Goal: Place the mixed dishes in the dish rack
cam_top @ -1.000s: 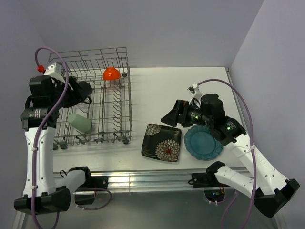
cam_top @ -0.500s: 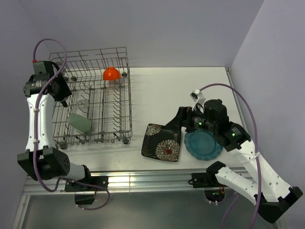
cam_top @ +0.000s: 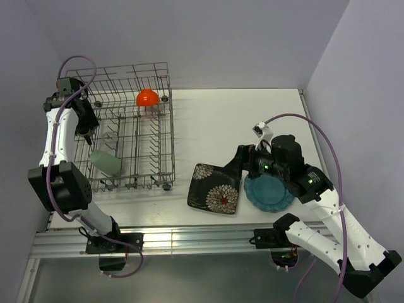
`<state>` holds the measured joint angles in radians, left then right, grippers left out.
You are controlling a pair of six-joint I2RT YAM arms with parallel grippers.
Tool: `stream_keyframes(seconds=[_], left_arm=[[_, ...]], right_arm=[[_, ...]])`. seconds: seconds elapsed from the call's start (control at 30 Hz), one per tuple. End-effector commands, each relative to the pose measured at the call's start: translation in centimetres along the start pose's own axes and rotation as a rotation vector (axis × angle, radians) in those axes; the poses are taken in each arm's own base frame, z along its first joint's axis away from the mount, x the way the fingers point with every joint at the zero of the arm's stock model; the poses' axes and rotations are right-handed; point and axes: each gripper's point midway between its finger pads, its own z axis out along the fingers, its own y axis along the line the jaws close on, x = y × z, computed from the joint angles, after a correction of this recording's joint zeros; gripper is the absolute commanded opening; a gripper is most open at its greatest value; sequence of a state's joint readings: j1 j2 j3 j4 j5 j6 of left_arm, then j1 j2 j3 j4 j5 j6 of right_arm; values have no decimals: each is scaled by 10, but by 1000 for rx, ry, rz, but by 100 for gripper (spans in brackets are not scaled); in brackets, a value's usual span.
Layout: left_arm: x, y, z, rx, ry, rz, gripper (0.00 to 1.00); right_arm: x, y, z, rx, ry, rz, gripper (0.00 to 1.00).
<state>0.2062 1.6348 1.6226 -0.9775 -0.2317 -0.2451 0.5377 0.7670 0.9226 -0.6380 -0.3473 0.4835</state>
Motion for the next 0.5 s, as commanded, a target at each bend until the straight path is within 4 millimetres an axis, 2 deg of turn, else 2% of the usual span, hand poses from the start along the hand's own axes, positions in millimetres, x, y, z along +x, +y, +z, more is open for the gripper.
stream_keyframes(seconds=[0.0, 0.47], left_arm=[[-32, 1, -8, -8, -93, 4, 0], [-29, -19, 37, 28, 4, 25, 0]], right_arm=[[-3, -2, 0, 5, -24, -21, 100], [-2, -6, 0, 22, -23, -21, 100]])
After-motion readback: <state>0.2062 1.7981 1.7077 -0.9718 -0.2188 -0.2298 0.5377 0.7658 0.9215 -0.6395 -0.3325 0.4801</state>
